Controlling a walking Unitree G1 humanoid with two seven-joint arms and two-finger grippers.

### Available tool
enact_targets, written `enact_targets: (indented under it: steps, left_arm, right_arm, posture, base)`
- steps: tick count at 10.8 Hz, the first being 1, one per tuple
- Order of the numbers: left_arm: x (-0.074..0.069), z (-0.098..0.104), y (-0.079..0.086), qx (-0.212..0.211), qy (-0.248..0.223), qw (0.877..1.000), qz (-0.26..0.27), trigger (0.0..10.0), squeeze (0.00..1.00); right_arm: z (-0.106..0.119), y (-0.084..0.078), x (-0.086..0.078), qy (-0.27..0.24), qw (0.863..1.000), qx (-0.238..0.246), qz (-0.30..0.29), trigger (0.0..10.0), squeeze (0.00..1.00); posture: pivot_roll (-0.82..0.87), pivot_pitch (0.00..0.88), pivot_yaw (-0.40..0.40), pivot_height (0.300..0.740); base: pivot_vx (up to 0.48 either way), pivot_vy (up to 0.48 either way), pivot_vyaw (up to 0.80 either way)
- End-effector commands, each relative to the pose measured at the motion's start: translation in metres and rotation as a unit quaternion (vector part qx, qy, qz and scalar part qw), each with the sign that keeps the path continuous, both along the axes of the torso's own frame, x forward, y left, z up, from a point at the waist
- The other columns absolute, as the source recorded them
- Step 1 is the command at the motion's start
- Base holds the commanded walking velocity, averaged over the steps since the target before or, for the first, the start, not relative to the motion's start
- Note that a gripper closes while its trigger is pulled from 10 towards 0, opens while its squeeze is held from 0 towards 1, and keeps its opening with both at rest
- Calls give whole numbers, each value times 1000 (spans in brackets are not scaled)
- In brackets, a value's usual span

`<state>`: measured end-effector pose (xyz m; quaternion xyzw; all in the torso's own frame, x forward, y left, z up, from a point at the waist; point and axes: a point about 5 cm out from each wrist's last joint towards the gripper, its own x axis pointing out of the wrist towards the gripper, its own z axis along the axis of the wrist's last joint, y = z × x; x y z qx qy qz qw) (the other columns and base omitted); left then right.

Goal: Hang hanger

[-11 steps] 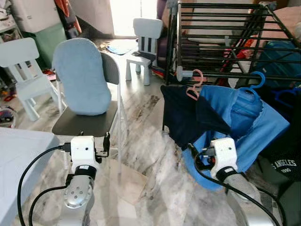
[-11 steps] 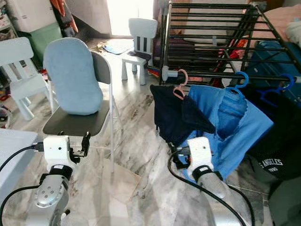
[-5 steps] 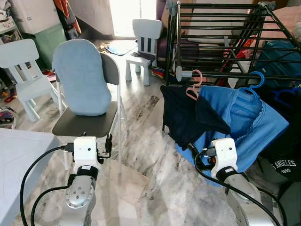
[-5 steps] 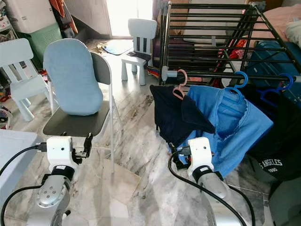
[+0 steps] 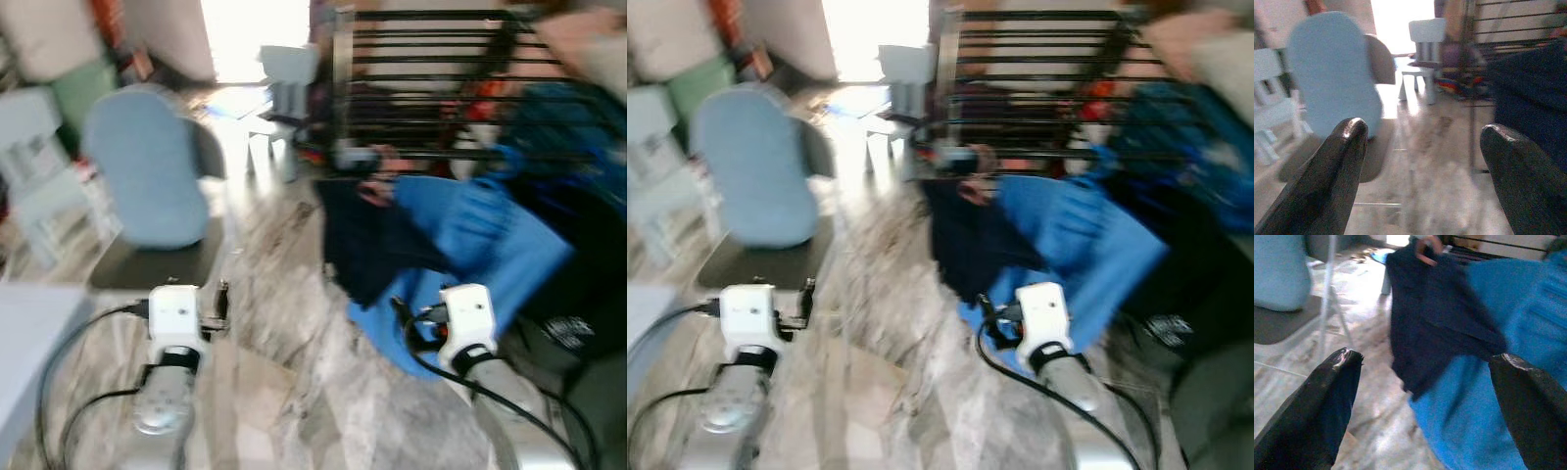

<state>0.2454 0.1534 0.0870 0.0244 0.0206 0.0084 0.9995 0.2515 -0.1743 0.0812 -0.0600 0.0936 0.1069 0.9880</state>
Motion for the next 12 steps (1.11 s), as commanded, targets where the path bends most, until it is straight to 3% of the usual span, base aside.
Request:
enact_targets:
  steps: [1, 8, 11, 12]
  left_arm:
    - [1, 0, 5, 3, -2, 1000, 5, 10000, 0]
    - [1, 1, 7, -2, -4, 1000, 10, 10000, 0]
    - [1, 9, 10, -2, -15, 1000, 3, 10000, 0]
    - [0, 8, 15, 2, -14, 1000, 4, 10000, 0]
  right_arm:
    - [4, 2, 2, -6, 1000, 3, 5, 10000, 0]
    - [4, 2, 1, -4, 1000, 7, 1, 10000, 0]
    - [12, -1, 2, -18, 997, 59, -37, 10000, 0]
    - [11, -1, 0, -20, 997, 56, -41, 10000, 0]
  posture:
    - [-95, 0, 24, 740]
    - [-98, 0, 23, 740]
    - [-93, 0, 40, 740]
    - [-95, 0, 43, 740]
  base:
    - [0, 0, 0]
    - [0, 0, 0]
    - [0, 0, 0]
    - [0, 0, 0]
